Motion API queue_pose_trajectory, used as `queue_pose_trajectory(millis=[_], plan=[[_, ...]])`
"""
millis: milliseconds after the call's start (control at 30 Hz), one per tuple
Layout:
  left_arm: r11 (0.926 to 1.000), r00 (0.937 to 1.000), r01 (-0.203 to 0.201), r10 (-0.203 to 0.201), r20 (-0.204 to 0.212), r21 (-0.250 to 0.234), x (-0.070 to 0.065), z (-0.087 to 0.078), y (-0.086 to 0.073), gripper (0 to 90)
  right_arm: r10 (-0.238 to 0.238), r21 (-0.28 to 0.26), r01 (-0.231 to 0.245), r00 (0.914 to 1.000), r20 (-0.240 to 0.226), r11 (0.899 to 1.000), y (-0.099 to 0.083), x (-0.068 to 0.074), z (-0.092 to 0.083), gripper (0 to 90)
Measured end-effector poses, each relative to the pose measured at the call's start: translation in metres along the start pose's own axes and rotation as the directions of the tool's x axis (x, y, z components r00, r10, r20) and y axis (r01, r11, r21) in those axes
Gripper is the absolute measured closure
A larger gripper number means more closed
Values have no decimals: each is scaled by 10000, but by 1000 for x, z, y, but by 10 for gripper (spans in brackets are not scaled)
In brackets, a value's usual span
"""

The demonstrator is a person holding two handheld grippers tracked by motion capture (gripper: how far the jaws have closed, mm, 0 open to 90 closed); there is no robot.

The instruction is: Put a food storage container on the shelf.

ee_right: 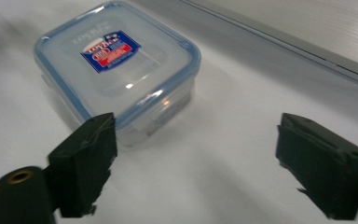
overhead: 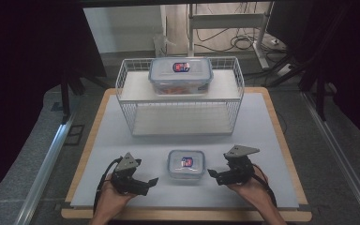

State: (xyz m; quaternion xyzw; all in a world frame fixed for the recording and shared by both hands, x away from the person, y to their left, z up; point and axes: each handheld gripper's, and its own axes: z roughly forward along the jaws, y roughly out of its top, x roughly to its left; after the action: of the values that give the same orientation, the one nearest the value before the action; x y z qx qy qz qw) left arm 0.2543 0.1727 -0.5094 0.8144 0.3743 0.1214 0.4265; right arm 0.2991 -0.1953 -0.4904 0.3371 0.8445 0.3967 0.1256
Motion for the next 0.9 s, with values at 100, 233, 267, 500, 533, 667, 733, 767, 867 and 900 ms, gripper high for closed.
queue_pose_trajectory(millis=[100, 233, 267, 500, 533, 667, 733, 767, 867, 900], plan=[[10000, 10000, -48, 48, -52, -19, 2, 5, 7, 60, 176, 17, -176, 9998, -135, 9998, 5, 2, -1, 195], [9998, 9991, 176, -173, 375, -65, 7, 13, 16, 147, 237, 20, -236, 9987, -456, 9997, 11, 4, 1, 238], [9998, 9984, 213, -214, 528, 25, 9, 17, 18, 154, 239, 34, -237, 9983, -539, 9997, 12, 4, 2, 242], [9965, 9875, 655, -722, 1400, 519, 16, 45, 31, 108, 549, 210, -528, 9919, -1146, 9984, 15, 2, 14, 205], [9959, 9853, 686, -770, 1526, 596, 16, 50, 33, 100, 629, 267, -601, 9902, -1246, 9978, 15, 2, 16, 185], [9938, 9723, 796, -945, 2139, 770, 13, 67, 38, 82, 1192, 584, -1103, 9759, -1826, 9922, 18, -4, 27, 134], [9921, 9641, 931, -1110, 2413, 843, 12, 72, 40, 81, 1259, 754, -1132, 9729, -1938, 9907, 19, -4, 34, 130], [9918, 9623, 956, -1137, 2470, 844, 11, 73, 40, 86, 1268, 848, -1117, 9715, -2004, 9901, 20, -4, 38, 129], [9896, 9454, 1116, -1338, 2970, 907, 11, 76, 40, 107, 1282, 1022, -1079, 9671, -2197, 9889, 21, -1, 46, 137], [9890, 9432, 1124, -1366, 3029, 959, 11, 75, 40, 115, 1382, 1032, -1166, 9617, -2367, 9878, 22, -1, 48, 151]])
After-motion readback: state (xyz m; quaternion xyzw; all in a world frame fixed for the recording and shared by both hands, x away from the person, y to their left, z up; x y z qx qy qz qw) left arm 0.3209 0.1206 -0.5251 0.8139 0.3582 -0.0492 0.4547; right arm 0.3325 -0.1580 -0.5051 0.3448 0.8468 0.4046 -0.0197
